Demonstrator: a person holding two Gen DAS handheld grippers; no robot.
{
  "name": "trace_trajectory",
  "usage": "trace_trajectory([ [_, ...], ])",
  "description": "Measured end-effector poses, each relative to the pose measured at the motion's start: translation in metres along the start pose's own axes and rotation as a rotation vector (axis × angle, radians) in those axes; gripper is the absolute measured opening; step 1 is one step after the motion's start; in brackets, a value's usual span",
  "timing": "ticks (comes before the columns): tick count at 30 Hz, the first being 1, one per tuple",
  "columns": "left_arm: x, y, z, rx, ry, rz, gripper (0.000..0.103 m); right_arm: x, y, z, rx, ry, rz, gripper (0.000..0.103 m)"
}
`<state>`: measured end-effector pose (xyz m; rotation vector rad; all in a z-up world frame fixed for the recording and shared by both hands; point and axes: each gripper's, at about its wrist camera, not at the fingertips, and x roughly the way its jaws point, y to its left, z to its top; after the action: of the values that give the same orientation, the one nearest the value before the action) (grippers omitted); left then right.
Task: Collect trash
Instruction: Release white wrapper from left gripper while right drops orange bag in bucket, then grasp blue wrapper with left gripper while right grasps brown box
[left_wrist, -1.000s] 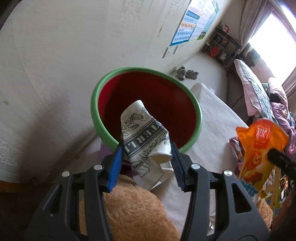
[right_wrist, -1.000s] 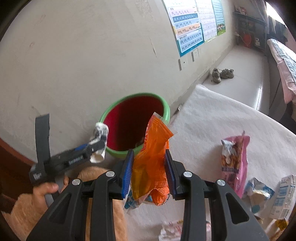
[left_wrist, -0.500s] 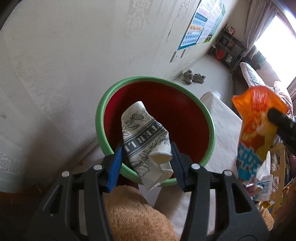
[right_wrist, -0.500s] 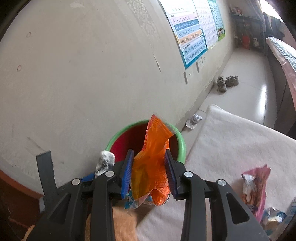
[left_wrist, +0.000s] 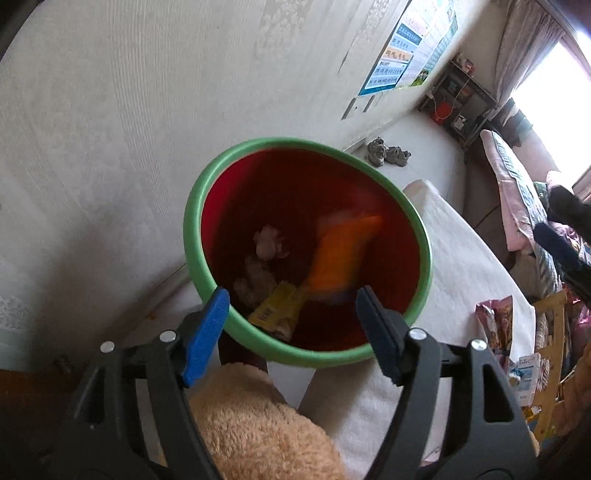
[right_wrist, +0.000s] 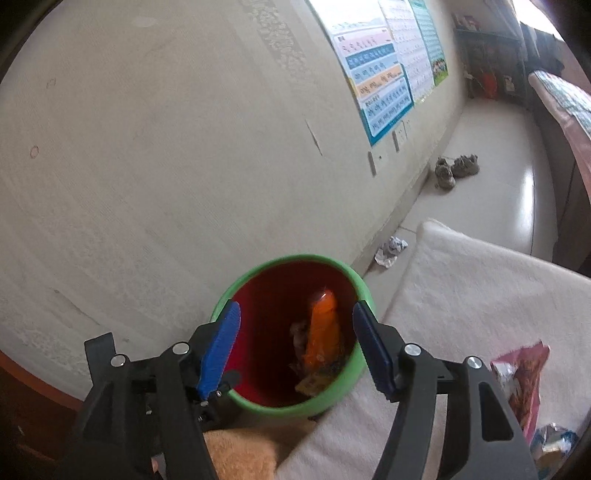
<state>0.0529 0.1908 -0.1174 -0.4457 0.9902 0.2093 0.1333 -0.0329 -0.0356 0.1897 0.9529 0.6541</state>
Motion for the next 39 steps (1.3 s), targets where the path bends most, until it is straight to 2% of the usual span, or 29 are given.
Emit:
trace_trajectory([
  [3,-0.005,-0.007,-0.008,0.022,0.002,-0.007,0.069,-0.020,-0.013,-0.009,0.000,0.008,-0.016,0.062],
  [8,-0.015,-0.035,-0.021,0.114,-0.002,-0.041,0.069,-0.070,-0.036,-0.032,-0.056,0.005,-0.100,0.062],
  [11,-0.019,-0.053,-0.032,0.167,0.004,-0.069,0.069,-0.102,-0.059,-0.051,-0.039,0.001,-0.154,0.063],
  [14,-0.023,-0.085,-0.052,0.277,0.026,-0.109,0.069,-0.127,-0.086,-0.075,0.013,0.014,-0.226,0.063],
  [17,-0.025,-0.112,-0.074,0.387,0.059,-0.151,0.069,-0.143,-0.111,-0.102,0.069,0.075,-0.300,0.063],
  [23,-0.034,-0.168,-0.136,0.616,0.212,-0.347,0.070,-0.168,-0.150,-0.157,0.202,0.159,-0.361,0.063],
  [27,-0.039,-0.201,-0.191,0.816,0.371,-0.468,0.070,-0.178,-0.166,-0.179,0.278,0.180,-0.377,0.063],
  [29,-0.037,-0.210,-0.211,0.880,0.439,-0.486,0.070,-0.182,-0.169,-0.185,0.285,0.188,-0.386,0.063],
  [30,-0.031,-0.214,-0.228,0.932,0.495,-0.473,0.070,-0.181,-0.170,-0.185,0.289,0.192,-0.391,0.063],
  [32,-0.022,-0.216,-0.247,0.974,0.536,-0.431,0.070,-0.180,-0.174,-0.187,0.299,0.199,-0.399,0.063],
  [33,-0.011,-0.217,-0.259,0.989,0.582,-0.394,0.069,-0.180,-0.175,-0.188,0.302,0.199,-0.400,0.063],
  [35,-0.003,-0.217,-0.266,1.004,0.616,-0.357,0.054,-0.181,-0.178,-0.187,0.299,0.199,-0.400,0.063],
  [36,-0.003,-0.218,-0.266,1.003,0.608,-0.355,0.050,-0.180,-0.179,-0.187,0.296,0.199,-0.401,0.063],
  [37,-0.001,-0.218,-0.263,0.981,0.622,-0.374,0.039,-0.179,-0.180,-0.187,0.295,0.199,-0.400,0.063],
  [39,0.004,-0.216,-0.258,0.941,0.634,-0.370,0.029,-0.175,-0.183,-0.187,0.299,0.201,-0.396,0.063],
])
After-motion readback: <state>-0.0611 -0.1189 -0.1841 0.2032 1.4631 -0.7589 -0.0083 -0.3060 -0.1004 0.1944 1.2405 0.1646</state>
